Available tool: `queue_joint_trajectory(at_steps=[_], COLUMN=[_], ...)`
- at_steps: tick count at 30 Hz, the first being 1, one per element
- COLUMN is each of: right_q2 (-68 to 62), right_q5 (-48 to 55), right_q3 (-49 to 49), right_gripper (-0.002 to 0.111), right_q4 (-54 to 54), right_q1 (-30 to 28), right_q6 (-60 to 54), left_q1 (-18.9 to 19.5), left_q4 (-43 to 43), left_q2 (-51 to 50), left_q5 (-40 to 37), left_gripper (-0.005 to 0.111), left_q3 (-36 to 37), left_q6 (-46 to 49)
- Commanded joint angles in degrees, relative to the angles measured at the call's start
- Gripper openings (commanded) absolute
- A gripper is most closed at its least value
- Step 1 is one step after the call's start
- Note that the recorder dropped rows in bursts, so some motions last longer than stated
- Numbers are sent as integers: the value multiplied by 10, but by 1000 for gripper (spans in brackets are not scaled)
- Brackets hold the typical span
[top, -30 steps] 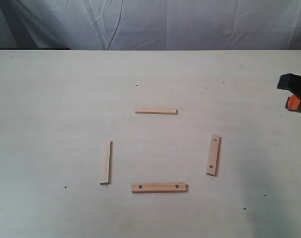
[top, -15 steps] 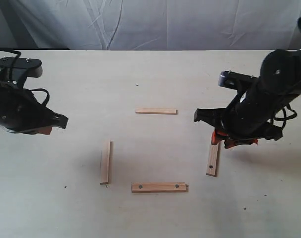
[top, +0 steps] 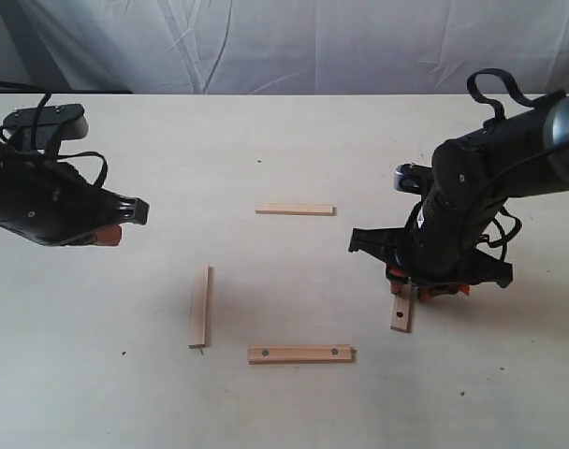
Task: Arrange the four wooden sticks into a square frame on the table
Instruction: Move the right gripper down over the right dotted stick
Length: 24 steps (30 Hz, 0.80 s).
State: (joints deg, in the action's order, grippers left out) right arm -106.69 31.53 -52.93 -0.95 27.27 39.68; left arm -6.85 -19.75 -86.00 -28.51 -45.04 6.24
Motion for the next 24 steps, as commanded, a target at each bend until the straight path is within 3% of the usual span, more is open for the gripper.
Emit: queue_joint_trajectory(at_steps=[1, 15, 17, 22, 24], right_q2=[-3, 16, 29, 32, 21], right_q5=[6, 52, 49, 52, 51], right_q3=[-3, -35, -35, -33, -33], right_gripper=[3, 1, 6, 44, 50], right_q4=[-11, -18, -20, -20, -20], right_q1=[2, 2, 2, 2, 2], right_q6=[6, -20, -34, -94, -97], left_q1=[-1, -1, -1, -2, -3], left_q4=[-7, -48, -48, -62, -73], left_q2=[-1, -19, -19, -19, -19], left_q5=[12, 27, 28, 28, 24], left_gripper=[0, 0, 0, 0, 2], left_q3=[-3, 0, 0, 0, 0], left_q6=[2, 0, 0, 0, 4])
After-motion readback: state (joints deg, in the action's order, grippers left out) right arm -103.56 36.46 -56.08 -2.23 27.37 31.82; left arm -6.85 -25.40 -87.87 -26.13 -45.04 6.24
